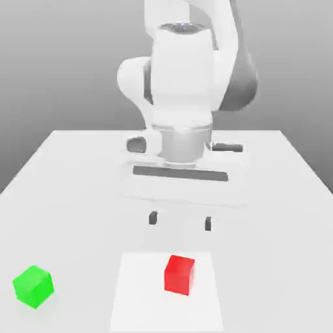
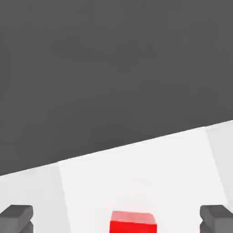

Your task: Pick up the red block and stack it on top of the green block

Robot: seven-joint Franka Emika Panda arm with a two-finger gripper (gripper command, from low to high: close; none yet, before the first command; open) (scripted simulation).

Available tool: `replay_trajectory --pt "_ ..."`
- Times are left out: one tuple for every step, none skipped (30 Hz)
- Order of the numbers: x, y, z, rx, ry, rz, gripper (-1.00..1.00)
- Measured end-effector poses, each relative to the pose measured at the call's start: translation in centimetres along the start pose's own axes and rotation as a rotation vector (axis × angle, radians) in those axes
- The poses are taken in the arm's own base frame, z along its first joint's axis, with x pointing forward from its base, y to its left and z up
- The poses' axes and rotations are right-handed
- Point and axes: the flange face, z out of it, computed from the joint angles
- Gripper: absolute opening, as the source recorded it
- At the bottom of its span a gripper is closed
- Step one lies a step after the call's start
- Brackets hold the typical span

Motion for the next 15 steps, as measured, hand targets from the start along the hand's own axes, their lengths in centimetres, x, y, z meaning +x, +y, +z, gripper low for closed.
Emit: replay_trajectory --pt "-0.6 0.9 1.9 -0.031 -0.017 0.013 0.00" --pt "-1.0 1.4 3.4 -0.048 -0.027 0.019 0.00" --pt "-1.1 1.7 4.6 -0.058 -0.032 0.024 0.00" --pt "-1.2 1.9 5.7 -0.062 -0.035 0.027 0.00" --pt "-1.3 2.0 6.8 -0.064 -0.036 0.028 0.00" --pt "-1.3 2.1 7.8 -0.066 -0.036 0.028 0.00" --pt "-1.4 2.2 8.9 -0.066 -0.036 0.029 0.00" --pt "-1.5 2.4 9.9 -0.067 -0.037 0.029 0.00" --pt "-1.5 2.4 10.4 -0.067 -0.037 0.028 -1.00" --pt "-1.5 2.4 10.4 -0.067 -0.037 0.028 -1.00" --pt "-1.5 2.4 10.4 -0.067 -0.036 0.028 -1.00" --pt "-1.5 2.4 10.4 -0.066 -0.036 0.028 -1.00" --pt "-1.5 2.4 10.4 -0.066 -0.036 0.028 -1.00" --pt "-1.5 2.4 10.4 -0.066 -0.036 0.028 -1.00" --pt "-1.6 2.5 10.7 -0.066 -0.036 0.028 -1.00"
